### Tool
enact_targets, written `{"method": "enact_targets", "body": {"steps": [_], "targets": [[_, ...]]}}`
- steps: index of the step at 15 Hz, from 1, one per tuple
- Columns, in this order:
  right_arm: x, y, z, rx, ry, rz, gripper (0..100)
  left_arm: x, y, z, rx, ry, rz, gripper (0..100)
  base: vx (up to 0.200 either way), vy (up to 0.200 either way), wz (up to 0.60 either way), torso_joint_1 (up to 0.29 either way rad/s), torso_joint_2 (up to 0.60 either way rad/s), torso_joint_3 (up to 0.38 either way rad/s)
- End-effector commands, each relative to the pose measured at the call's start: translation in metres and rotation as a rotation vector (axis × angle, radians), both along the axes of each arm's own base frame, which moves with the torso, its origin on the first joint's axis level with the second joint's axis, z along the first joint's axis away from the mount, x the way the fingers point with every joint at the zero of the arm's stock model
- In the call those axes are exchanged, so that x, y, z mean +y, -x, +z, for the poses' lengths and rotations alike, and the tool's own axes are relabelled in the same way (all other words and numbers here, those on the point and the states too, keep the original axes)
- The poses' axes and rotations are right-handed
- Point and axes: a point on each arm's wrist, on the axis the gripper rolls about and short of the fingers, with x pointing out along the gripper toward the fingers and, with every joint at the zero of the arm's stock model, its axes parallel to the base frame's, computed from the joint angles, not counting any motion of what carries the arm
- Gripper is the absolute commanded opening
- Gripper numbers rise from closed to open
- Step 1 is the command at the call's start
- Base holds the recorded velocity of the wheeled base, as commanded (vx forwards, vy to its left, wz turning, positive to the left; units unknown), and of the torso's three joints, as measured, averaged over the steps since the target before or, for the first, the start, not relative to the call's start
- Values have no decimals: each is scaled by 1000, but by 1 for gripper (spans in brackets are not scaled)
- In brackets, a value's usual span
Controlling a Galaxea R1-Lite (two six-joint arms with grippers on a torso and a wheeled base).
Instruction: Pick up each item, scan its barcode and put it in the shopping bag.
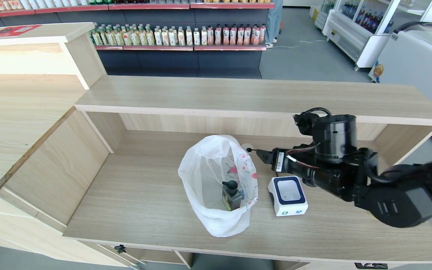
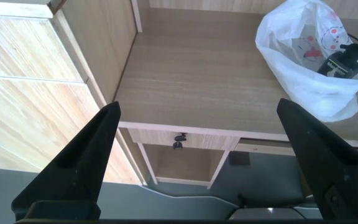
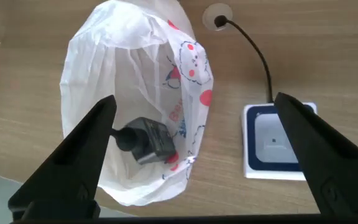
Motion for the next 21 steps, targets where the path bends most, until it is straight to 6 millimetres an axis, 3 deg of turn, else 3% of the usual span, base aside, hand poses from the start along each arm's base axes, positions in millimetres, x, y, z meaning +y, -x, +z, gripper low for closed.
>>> {"method": "enact_targets", "body": {"steps": [1,5,8,12,21], "targets": [[-51,69,20,-34,17,-105,100,0,0,0,0,0,0,100,0,-200,0,2,2,7],[-84,143,30,-37,54,-115,100,0,0,0,0,0,0,100,0,-200,0,2,2,2],[-104,178,42,-38,57,-75,100,0,0,0,0,0,0,100,0,-200,0,1,-2,4],[-116,194,57,-58,53,-89,100,0,0,0,0,0,0,100,0,-50,0,2,1,2],[-122,202,62,-84,30,-87,100,0,0,0,0,0,0,100,0,0,0,0,0,0]]}}
